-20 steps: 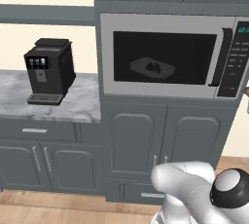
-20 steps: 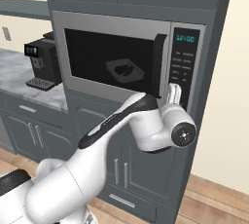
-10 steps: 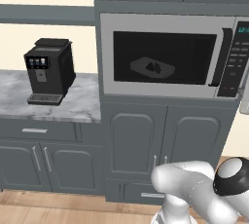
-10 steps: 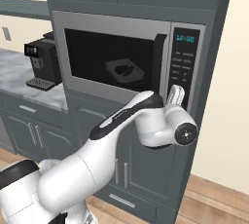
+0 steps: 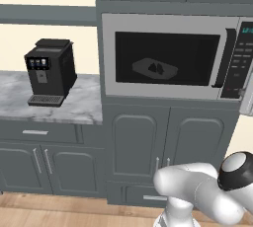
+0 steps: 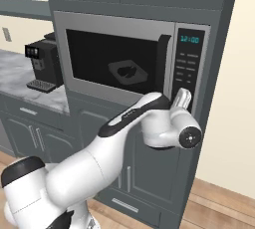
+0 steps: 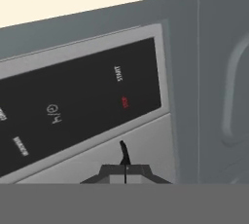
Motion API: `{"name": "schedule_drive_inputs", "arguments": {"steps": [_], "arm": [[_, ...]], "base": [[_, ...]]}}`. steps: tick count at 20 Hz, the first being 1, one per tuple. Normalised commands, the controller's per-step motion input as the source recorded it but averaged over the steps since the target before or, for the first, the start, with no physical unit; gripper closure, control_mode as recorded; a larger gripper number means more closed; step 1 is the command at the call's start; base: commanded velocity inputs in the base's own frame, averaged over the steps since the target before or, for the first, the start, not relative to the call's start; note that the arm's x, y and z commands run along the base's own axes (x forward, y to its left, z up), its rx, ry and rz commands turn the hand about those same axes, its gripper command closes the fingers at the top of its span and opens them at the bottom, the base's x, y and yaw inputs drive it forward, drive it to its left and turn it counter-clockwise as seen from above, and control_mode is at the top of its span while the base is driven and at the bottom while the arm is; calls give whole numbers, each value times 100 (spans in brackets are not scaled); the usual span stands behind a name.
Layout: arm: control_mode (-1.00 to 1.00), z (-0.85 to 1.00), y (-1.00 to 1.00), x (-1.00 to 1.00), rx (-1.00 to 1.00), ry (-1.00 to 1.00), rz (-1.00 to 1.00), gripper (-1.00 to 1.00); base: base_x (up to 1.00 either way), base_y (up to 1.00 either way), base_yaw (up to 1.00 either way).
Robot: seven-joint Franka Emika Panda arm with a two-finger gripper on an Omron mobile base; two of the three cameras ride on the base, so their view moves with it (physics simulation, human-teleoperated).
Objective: Place the tupperware containing the fish and eggplant meal in the microwave. Close the microwave door and press the start button to reheat the meal.
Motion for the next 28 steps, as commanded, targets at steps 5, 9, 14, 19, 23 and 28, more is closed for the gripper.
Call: {"name": "schedule_drive_inputs", "arguments": {"steps": [5,9,14,19,23,28], "arm": [[-100,0,-15,0,0,0,-3,100],[-100,0,-15,0,0,0,-1,100],[-100,-10,-11,0,0,0,-1,100],[-100,-11,-5,9,0,0,0,100],[-100,0,-6,18,0,0,-1,100],[-100,-6,0,20,0,0,-1,100]], "base": [[0,0,0],[0,0,0],[0,0,0],[0,0,0],[0,0,0],[0,0,0]]}}
